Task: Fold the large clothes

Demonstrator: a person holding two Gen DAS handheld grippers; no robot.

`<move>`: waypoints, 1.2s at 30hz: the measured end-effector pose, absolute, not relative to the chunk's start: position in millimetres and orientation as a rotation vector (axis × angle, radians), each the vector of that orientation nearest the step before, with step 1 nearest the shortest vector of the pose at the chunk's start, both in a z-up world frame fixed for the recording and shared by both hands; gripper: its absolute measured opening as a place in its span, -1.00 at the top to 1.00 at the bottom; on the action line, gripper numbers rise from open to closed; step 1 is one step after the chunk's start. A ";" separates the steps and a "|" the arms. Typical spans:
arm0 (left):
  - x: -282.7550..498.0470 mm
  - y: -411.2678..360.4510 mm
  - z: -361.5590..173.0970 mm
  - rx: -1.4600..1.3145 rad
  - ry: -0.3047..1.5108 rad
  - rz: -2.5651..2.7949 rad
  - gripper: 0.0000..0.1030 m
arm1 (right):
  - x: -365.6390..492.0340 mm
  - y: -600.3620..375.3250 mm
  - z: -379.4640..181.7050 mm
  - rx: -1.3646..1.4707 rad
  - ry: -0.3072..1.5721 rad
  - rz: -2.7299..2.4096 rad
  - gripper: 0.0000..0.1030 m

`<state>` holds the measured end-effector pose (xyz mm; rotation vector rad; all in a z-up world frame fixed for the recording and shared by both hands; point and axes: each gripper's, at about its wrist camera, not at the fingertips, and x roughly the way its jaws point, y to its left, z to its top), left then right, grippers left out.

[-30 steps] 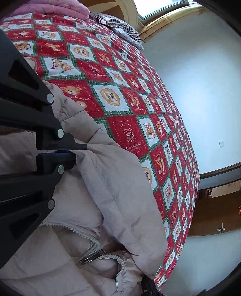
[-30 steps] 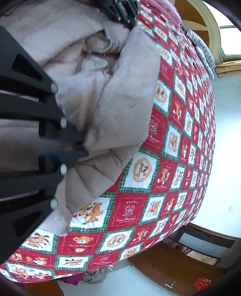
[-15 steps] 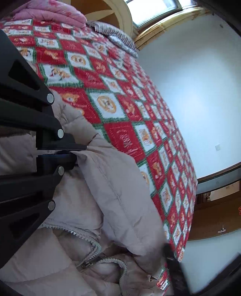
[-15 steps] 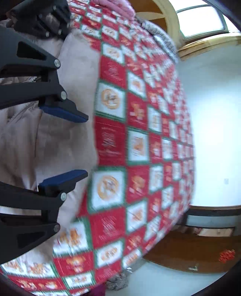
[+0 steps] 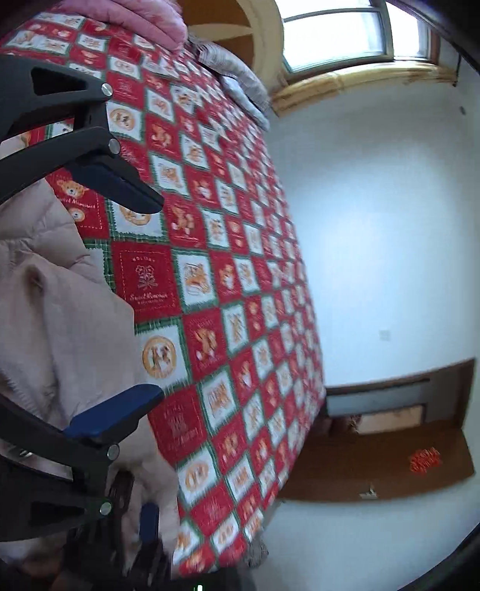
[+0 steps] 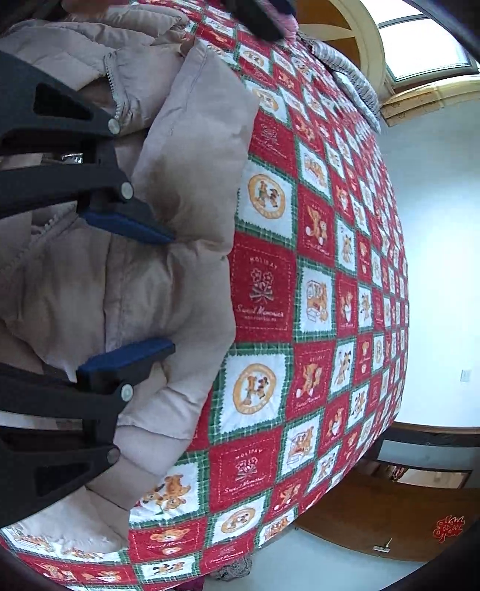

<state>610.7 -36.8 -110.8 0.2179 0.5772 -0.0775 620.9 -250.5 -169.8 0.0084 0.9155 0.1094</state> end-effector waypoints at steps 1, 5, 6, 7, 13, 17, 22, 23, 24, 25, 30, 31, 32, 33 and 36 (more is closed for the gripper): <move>623.3 -39.7 -121.6 0.224 0.613 -0.062 -0.80 | 620.8 -252.3 -168.9 0.015 0.908 0.100 -0.09; 645.3 -43.6 -168.8 0.256 0.776 -0.032 -0.69 | 624.8 -257.7 -174.0 0.032 0.919 0.092 -0.09; 643.4 -41.9 -174.9 0.248 0.781 -0.035 -0.69 | 625.5 -257.4 -175.5 0.025 0.919 0.094 -0.09; 640.8 -40.6 -178.6 0.244 0.776 -0.036 -0.69 | 625.6 -256.8 -176.6 0.019 0.915 0.095 -0.09; 638.4 -49.8 -193.9 0.296 0.782 -0.030 -0.70 | 624.8 -251.0 -187.3 -0.021 0.931 0.091 -0.09; 640.9 -48.5 -199.8 0.298 0.801 -0.034 -0.70 | 625.1 -253.4 -191.3 -0.005 0.929 0.095 -0.10; 642.5 -47.5 -203.5 0.287 0.813 -0.041 -0.70 | 627.0 -250.1 -196.6 -0.024 0.932 0.087 -0.10; 642.7 -48.6 -204.4 0.290 0.814 -0.040 -0.70 | 627.9 -248.6 -197.0 -0.030 0.934 0.084 -0.11; 642.8 -49.1 -205.5 0.292 0.815 -0.040 -0.70 | 628.6 -246.9 -197.6 -0.042 0.940 0.081 -0.11; 643.1 -49.1 -206.3 0.291 0.817 -0.040 -0.70 | 629.3 -245.9 -197.4 -0.050 0.945 0.079 -0.11; 643.6 -50.3 -209.4 0.297 0.819 -0.036 -0.70 | 616.3 -248.9 -182.0 -0.023 0.886 0.073 -0.11; 643.7 -50.5 -209.7 0.299 0.818 -0.034 -0.70 | 612.6 -248.3 -178.3 -0.017 0.859 0.073 -0.11; 643.6 -51.0 -210.0 0.302 0.817 -0.033 -0.70 | 608.3 -247.5 -173.1 -0.015 0.828 0.069 -0.11; 643.5 -51.0 -210.3 0.304 0.816 -0.032 -0.70 | 605.0 -245.9 -168.0 -0.012 0.801 0.070 -0.11; 643.3 -51.4 -210.5 0.308 0.813 -0.029 -0.70 | 611.2 -238.6 -163.1 -0.010 0.791 0.091 -0.17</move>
